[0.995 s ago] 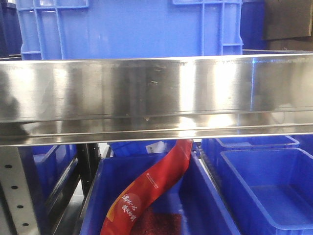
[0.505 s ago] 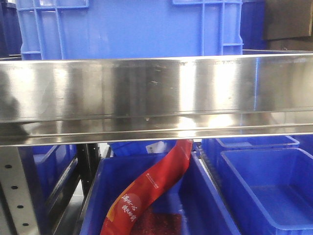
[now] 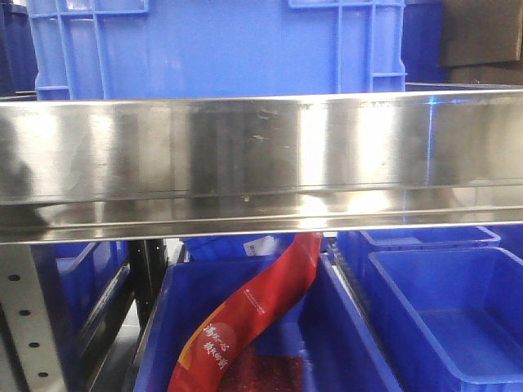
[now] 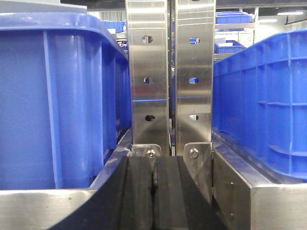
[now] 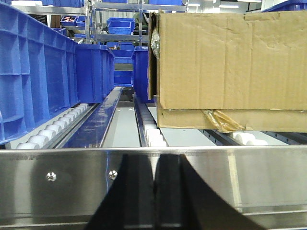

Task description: Grab PVC pipe and place in blue bin

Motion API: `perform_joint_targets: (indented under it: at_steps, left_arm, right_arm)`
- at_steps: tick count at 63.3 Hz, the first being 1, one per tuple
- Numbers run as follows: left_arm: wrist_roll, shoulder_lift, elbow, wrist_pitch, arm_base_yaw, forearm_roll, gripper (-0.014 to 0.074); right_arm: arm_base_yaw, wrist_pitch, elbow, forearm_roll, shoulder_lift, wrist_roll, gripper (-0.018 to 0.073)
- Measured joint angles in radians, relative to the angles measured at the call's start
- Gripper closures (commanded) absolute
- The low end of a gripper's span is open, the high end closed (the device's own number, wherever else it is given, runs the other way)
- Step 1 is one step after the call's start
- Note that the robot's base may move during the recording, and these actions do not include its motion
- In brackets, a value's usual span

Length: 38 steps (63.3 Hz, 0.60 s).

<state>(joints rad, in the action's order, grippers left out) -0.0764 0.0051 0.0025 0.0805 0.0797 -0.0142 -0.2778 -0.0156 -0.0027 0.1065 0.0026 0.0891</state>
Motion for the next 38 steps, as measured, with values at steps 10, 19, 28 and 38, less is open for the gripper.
perform_joint_targets:
  at_steps: [10, 19, 28, 38]
  left_arm:
    - [0.000, 0.000, 0.000, 0.000, 0.000, 0.000, 0.0707]
    - [0.000, 0.000, 0.000, 0.000, 0.000, 0.000, 0.0707]
    - [0.000, 0.000, 0.000, 0.000, 0.000, 0.000, 0.0707]
    - [0.000, 0.000, 0.000, 0.000, 0.000, 0.000, 0.0707]
  right_arm:
    - [0.000, 0.016, 0.000, 0.002, 0.000, 0.000, 0.0728]
    - [0.000, 0.045, 0.000, 0.004, 0.000, -0.002, 0.0728]
    - [0.000, 0.048, 0.000, 0.004, 0.000, -0.002, 0.0728]
    - [0.000, 0.050, 0.000, 0.004, 0.000, -0.002, 0.0728]
